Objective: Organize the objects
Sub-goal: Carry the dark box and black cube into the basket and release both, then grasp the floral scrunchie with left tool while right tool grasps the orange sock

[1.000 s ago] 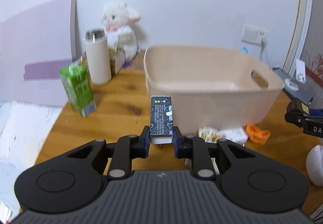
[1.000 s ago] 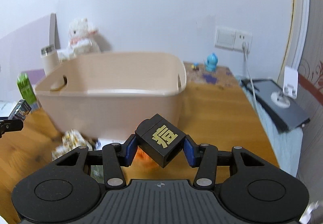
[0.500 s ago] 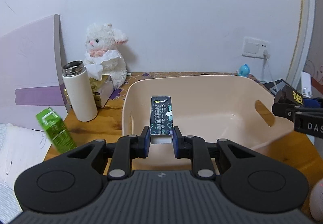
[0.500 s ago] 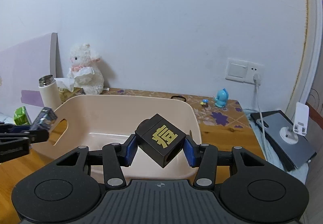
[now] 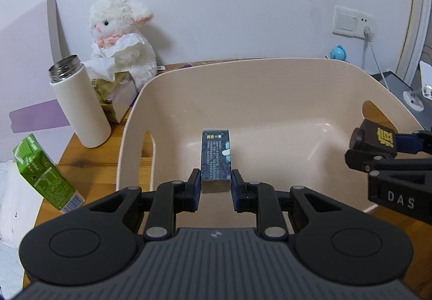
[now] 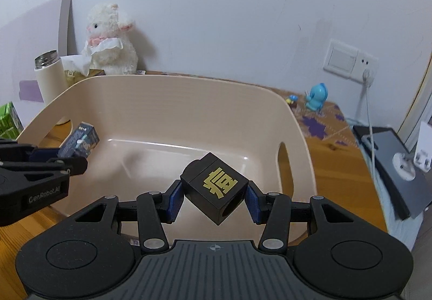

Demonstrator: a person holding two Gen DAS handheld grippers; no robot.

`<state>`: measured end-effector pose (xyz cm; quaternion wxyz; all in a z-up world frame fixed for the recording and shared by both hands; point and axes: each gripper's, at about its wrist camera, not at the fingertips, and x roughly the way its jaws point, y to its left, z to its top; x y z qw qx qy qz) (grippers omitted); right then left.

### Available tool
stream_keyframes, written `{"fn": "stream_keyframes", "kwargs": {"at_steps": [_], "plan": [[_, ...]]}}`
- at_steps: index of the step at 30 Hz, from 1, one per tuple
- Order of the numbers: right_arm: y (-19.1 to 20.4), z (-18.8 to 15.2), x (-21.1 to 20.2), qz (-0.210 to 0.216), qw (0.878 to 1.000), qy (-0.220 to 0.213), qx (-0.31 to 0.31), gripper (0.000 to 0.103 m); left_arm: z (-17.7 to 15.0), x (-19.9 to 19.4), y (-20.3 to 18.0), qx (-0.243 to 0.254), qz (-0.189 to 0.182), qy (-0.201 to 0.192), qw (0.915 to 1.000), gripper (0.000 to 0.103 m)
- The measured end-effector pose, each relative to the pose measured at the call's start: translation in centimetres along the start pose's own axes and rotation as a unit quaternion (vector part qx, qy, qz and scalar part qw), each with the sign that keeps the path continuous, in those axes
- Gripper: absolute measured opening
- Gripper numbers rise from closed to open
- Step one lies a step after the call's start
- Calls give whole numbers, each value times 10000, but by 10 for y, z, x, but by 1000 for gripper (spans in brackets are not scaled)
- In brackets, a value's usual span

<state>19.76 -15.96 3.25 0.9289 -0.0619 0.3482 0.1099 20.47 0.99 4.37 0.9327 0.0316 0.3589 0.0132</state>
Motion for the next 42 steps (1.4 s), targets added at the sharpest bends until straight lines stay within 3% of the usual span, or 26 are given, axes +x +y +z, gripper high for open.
{"fn": "stream_keyframes", "kwargs": {"at_steps": [1, 2, 3, 5, 7, 14, 23, 27, 35, 42], "plan": [[-1, 0, 0, -28, 10000, 1, 29, 56, 0, -1, 0, 8, -22, -31, 10000, 26], [-2, 1, -1, -59, 10000, -12, 49, 58, 0, -3, 0, 27, -27, -55, 10000, 34], [-3, 2, -4, -49, 10000, -31, 66, 66, -1, -6, 0, 47, 8, -94, 9999, 39], [-3, 2, -13, 11, 9999, -128, 52, 76, -2, -16, -2, 48, 174, -223, 9996, 80], [-3, 2, -23, -60, 9997, -218, -18, 81, -4, -28, 1, -36, 260, -429, 9987, 91], [-12, -4, -62, -4, 9991, -430, 60, 103, -10, -63, 5, -3, 251, -577, 9980, 93], [-16, -35, -96, -57, 9991, -418, -58, 103, -35, -99, 9, -63, 117, -688, 9975, 97], [-16, -54, -98, -97, 9995, -256, -126, 103, -51, -103, 8, -15, -14, -543, 9985, 98], [-19, -84, -74, -138, 9996, 204, -98, 103, -83, -82, 3, 116, -159, -59, 9998, 98], [-25, -97, -42, -164, 9987, 472, -113, 103, -91, -62, 0, 165, -298, 221, 9992, 98]]}}
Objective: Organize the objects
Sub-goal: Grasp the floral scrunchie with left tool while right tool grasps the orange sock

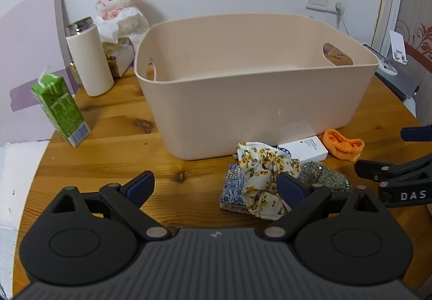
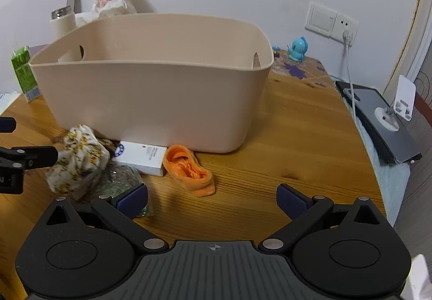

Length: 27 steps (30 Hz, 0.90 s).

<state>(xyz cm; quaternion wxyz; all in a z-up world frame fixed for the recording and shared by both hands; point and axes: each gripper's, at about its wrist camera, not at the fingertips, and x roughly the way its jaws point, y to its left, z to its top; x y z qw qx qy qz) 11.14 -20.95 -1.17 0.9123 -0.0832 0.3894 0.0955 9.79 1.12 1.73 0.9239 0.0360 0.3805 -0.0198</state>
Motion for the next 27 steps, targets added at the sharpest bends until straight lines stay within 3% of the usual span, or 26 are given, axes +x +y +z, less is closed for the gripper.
{"fn": "stream_keyframes", "kwargs": {"at_steps": [9, 18, 20, 23, 27], "plan": [[0, 3, 26, -25, 10000, -33, -69, 103, 3, 17, -6, 63, -185, 100, 9998, 93], [12, 2, 42, 58, 9997, -51, -213, 85, 0, 23, -8, 87, -394, 234, 9989, 68], [14, 1, 42, 121, 9997, -57, -203, 84, -1, 24, -7, 124, -392, 278, 9988, 54], [15, 1, 41, 228, 9996, -56, -185, 78, -4, 24, -4, 103, -529, 308, 9981, 41], [14, 1, 38, 395, 9992, -27, -114, 63, -5, 21, -6, 173, -576, 310, 9977, 21]]}}
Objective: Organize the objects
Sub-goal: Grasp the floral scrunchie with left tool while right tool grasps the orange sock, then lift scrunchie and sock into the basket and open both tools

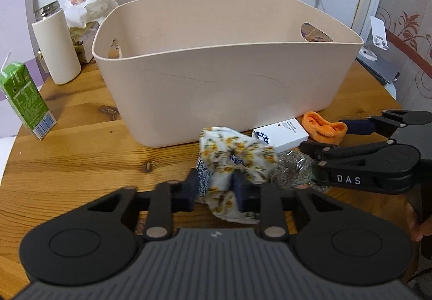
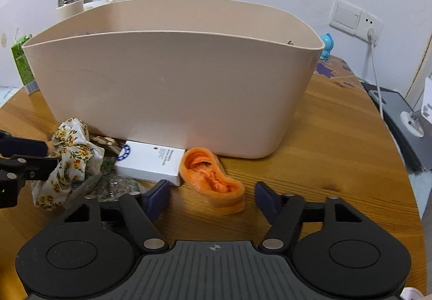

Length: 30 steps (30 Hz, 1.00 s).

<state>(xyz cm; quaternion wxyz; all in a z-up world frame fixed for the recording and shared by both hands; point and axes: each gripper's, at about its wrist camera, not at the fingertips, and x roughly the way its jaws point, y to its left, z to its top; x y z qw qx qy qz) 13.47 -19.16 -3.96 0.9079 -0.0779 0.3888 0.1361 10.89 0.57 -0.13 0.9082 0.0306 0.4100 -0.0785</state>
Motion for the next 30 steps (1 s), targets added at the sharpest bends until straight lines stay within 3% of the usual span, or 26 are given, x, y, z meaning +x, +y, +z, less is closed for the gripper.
{"fn": "stream_keyframes", "kwargs": {"at_steps": [3, 5, 7, 10, 18, 30], "plan": [[2, 0, -3, 53, 10000, 23, -19, 52, -2, -2, -2, 27, 35, -30, 10000, 18], [5, 0, -5, 77, 9999, 53, -60, 41, -3, -3, -2, 31, 19, -37, 10000, 9], [7, 0, -7, 61, 9999, 86, -108, 26, -5, -5, -1, 13, 17, -41, 10000, 9], [9, -1, -10, 50, 9998, 121, -122, 15, -7, -8, 1, -27, 27, -52, 10000, 8], [2, -7, -22, -28, 9999, 67, 71, 13, -13, -20, 11, -174, 78, -98, 9998, 7], [-1, 2, -79, -84, 9983, -566, 117, 12, -12, -58, 17, -243, 41, -479, 9985, 7]]}}
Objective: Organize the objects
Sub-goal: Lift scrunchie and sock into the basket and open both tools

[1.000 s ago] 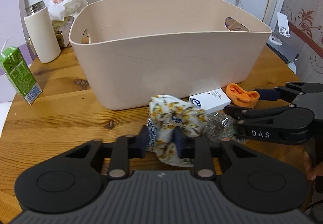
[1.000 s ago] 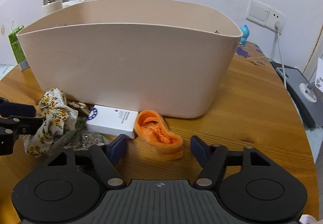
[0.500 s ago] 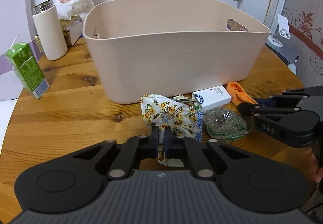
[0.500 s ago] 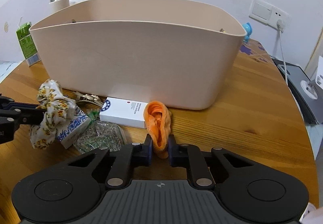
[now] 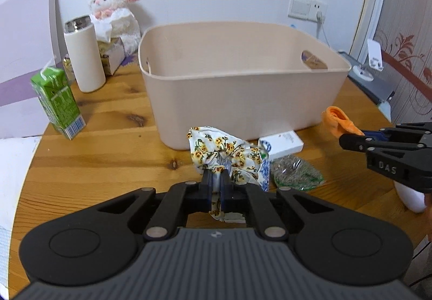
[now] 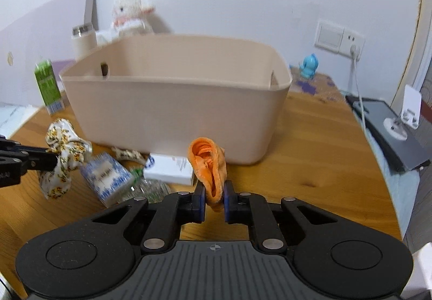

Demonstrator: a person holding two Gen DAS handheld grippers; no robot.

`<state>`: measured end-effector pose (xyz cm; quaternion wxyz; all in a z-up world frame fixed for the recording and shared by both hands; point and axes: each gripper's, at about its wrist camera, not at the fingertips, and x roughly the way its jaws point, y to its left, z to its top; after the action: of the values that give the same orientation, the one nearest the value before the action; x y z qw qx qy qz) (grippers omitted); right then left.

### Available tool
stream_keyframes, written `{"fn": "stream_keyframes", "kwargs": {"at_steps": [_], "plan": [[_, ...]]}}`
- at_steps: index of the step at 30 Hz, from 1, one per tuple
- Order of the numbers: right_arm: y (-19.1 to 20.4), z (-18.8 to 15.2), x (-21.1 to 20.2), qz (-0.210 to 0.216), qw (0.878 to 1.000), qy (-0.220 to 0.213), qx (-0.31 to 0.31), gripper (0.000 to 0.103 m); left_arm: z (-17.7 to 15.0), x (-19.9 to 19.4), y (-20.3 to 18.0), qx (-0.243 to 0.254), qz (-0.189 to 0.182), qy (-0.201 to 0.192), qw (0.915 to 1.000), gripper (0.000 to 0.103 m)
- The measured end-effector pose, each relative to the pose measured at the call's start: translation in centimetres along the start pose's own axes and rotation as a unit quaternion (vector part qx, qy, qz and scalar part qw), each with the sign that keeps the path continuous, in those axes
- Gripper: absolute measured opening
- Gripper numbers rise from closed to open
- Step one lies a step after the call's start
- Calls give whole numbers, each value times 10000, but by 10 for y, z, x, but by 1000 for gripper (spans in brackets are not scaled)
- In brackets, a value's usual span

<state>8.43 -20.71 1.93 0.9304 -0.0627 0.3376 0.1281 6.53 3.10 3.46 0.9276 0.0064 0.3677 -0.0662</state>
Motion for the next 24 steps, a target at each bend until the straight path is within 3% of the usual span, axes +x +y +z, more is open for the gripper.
{"fn": "stream_keyframes", "kwargs": {"at_steps": [14, 20, 24], "plan": [[-3, 56, -50, -31, 9951, -987, -29, 12, 42, -40, -1, 29, 10, -794, 9968, 7], [-4, 79, -45, -75, 9927, -1207, 7, 12, 70, -34, -1, 78, 144, -1023, 9946, 7], [-4, 94, -32, -121, 9923, -1236, 11, 12, 89, -13, 0, 47, 304, -959, 9949, 7]]}}
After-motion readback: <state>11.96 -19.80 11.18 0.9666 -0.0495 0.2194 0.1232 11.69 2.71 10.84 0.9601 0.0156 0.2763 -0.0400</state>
